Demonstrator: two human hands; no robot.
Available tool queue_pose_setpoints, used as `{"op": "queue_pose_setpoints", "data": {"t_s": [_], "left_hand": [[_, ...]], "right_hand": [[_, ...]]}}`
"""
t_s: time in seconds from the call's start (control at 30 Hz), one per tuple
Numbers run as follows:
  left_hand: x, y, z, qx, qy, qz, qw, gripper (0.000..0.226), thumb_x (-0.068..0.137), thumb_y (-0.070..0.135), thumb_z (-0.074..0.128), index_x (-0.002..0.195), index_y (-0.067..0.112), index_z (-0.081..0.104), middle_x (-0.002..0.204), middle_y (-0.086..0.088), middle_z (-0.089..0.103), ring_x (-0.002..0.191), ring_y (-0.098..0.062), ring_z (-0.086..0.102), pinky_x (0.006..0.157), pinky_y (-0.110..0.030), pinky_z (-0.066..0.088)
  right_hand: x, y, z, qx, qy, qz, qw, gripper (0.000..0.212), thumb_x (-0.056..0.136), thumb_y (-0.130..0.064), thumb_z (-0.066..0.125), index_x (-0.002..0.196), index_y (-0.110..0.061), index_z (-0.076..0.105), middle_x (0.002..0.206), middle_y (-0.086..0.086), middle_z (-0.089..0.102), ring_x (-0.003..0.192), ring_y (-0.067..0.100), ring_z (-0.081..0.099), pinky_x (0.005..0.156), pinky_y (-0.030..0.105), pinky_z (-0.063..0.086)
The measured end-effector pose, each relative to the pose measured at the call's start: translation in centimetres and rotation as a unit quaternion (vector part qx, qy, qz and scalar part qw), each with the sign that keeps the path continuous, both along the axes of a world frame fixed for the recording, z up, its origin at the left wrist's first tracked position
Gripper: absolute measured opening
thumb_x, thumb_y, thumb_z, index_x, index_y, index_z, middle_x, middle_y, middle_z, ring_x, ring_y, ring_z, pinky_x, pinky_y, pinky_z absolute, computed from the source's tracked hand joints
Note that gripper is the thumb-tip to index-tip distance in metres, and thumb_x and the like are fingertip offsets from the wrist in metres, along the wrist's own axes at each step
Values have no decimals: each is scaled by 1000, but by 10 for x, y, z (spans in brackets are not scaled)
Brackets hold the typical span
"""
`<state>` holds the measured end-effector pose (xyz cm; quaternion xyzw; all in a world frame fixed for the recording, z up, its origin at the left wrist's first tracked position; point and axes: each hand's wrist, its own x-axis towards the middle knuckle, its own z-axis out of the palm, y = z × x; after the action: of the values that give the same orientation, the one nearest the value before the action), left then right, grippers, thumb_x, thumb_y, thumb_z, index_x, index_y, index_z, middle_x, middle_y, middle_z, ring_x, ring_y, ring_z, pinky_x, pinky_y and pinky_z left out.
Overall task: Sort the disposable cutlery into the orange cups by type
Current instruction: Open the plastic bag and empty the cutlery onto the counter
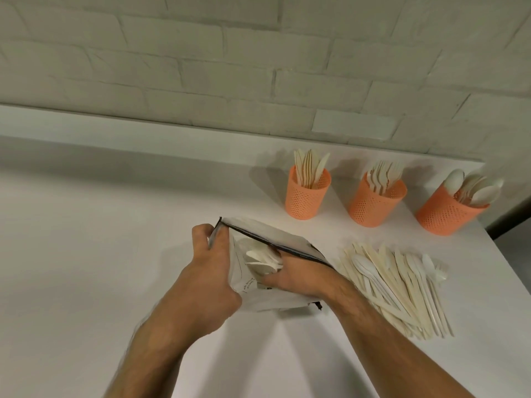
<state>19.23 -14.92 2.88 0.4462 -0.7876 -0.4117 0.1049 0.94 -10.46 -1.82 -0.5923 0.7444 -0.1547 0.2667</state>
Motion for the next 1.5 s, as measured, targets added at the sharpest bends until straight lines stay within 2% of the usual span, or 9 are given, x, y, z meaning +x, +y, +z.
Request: {"op": "queue_pose_setpoints", "data": {"t_s": [0.23,0.47,0.6,0.67,0.87,1.0,1.13,1.3,1.5], "left_hand": [[2,-3,1,-16,-10,-3,1000,83,71,-5,62,137,31,26,114,25,9,73,-20,60,42,-22,48],[1,-3,-3,-15,-3,-14,1000,79,71,-7,61,132,31,29,115,18,13,68,-24,62,43,-27,51],[2,-5,-8,-6,11,-14,1000,80,69,-7,62,132,31,29,116,18,14,73,-21,62,45,-28,53],[5,-10,-9,-1,26,-14,1000,85,70,-6,63,135,33,26,116,17,16,77,-15,59,48,-20,50],[8,-17,-6,14,51,-19,998,83,72,-5,65,130,40,26,116,12,21,90,4,44,61,-4,47],[4,-17,-6,18,55,-15,998,87,70,-7,65,135,37,27,114,9,23,90,-3,47,56,-10,50],[-2,-13,-5,10,38,-5,999,85,73,-4,68,137,31,25,114,8,23,87,-6,48,52,-14,49],[-9,-10,-4,6,28,-7,1000,78,72,-3,68,133,28,29,112,7,24,85,-7,49,53,-19,50],[-14,-9,-1,25,35,-18,999,76,72,-6,66,127,34,32,109,11,24,87,-8,50,55,-22,53]], "right_hand": [[1,-1,1,-115,-64,17,991,17,80,-47,72,78,-47,55,77,-22,62,75,-4,59,69,15,46],[5,-6,-14,-72,-153,-24,985,15,75,-34,75,87,-30,66,79,-11,67,73,0,62,74,34,56],[9,-3,-19,-58,-96,29,993,27,80,-34,77,73,-48,54,72,-32,58,75,-11,53,75,10,37],[14,-1,-15,-97,-113,84,985,28,87,-26,75,82,-42,53,72,-23,58,76,-6,53,74,7,37],[25,9,19,-161,-338,79,924,27,80,-11,83,86,6,63,82,27,64,75,19,58,72,47,53],[20,18,48,-230,-427,48,873,34,77,-3,82,65,-12,51,55,10,49,48,19,49,51,27,43],[-15,35,68,-289,-561,-92,770,33,71,-5,82,68,-19,53,62,0,45,42,14,43,45,23,38],[-91,78,36,-196,-222,-377,878,25,77,-22,84,84,-16,61,70,7,57,54,19,52,55,38,45],[-110,113,16,-30,-33,-451,892,39,75,-36,80,103,-17,61,95,0,69,79,18,64,70,32,50]]}}
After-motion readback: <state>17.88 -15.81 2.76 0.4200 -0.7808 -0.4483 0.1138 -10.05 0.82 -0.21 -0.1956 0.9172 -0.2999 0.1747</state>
